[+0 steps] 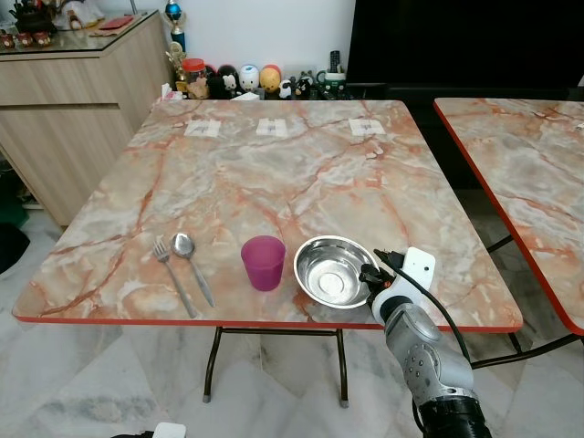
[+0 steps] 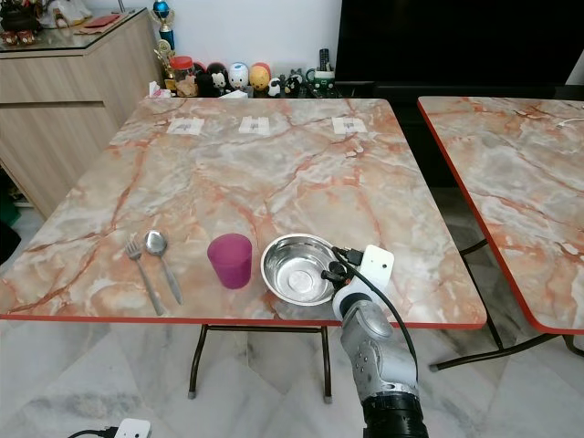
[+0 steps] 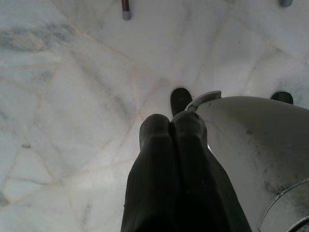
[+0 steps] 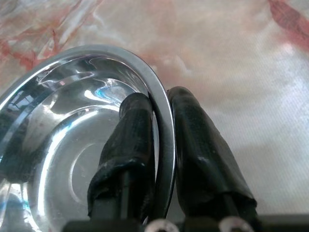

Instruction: Setting the table

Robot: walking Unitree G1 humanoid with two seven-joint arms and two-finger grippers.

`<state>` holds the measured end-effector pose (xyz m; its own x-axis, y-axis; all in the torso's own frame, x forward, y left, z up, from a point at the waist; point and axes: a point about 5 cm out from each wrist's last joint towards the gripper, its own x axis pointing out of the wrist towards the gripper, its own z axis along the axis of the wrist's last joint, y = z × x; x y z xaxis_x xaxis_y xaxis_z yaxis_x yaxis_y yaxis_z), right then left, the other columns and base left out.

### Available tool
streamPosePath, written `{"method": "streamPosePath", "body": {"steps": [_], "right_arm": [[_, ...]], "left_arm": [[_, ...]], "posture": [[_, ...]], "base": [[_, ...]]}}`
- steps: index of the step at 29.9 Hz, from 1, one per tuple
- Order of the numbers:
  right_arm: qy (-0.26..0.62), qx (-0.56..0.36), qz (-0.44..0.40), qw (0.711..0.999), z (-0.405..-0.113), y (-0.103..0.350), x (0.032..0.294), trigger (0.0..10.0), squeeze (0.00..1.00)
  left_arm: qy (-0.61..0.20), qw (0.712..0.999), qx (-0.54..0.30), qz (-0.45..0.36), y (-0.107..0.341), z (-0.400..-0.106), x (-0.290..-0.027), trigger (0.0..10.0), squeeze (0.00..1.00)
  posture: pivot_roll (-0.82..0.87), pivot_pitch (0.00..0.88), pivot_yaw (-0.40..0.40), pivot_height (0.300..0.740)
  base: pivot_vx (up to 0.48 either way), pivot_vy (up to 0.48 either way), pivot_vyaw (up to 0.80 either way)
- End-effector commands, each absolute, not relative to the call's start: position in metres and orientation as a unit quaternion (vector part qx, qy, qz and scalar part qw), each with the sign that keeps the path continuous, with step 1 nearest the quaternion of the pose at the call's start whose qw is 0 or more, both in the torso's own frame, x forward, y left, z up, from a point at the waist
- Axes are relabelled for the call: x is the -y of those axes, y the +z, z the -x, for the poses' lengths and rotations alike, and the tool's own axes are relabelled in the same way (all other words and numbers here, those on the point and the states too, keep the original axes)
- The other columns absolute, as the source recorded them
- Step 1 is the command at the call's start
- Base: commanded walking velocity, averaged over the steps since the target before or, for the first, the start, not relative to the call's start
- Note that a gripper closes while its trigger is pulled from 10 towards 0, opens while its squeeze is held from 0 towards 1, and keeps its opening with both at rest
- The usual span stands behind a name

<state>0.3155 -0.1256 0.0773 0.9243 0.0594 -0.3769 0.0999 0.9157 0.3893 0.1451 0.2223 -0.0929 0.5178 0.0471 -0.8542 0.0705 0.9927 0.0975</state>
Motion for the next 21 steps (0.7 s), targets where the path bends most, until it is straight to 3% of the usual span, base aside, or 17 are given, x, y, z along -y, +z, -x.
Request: {"method": "streamPosePath", "body": {"steps": [1, 11, 12, 21], "right_arm": [[-0.03, -0.207, -0.205, 0.956, -0.313, 0.071, 0.13, 0.0, 0.0], [-0.09, -0.097, -0.245, 0.96, -0.314, 0.092, 0.149, 0.0, 0.0], [-0.089, -0.057, -0.256, 0.961, -0.312, 0.101, 0.151, 10.0, 0.0], [-0.093, 0.012, -0.274, 0.957, -0.302, 0.112, 0.156, 10.0, 0.0]], "left_arm": [[-0.006, 0.865, -0.498, -0.069, -0.093, -0.143, -0.225, 10.0, 0.0], [-0.005, 0.865, -0.497, -0.071, -0.093, -0.143, -0.225, 10.0, 0.0], [-0.005, 0.865, -0.496, -0.072, -0.093, -0.143, -0.225, 10.0, 0.0], [-0.009, 0.865, -0.496, -0.081, -0.093, -0.143, -0.226, 10.0, 0.0]], "posture": [[0.06, 0.0, 0.004, 0.74], [0.06, 0.0, 0.005, 0.74], [0.06, 0.0, 0.007, 0.74], [0.05, 0.0, 0.005, 0.74]], "base": [[0.0, 0.0, 0.0], [0.0, 0.0, 0.0], [0.0, 0.0, 0.0], [0.0, -0.028, 0.0]]}}
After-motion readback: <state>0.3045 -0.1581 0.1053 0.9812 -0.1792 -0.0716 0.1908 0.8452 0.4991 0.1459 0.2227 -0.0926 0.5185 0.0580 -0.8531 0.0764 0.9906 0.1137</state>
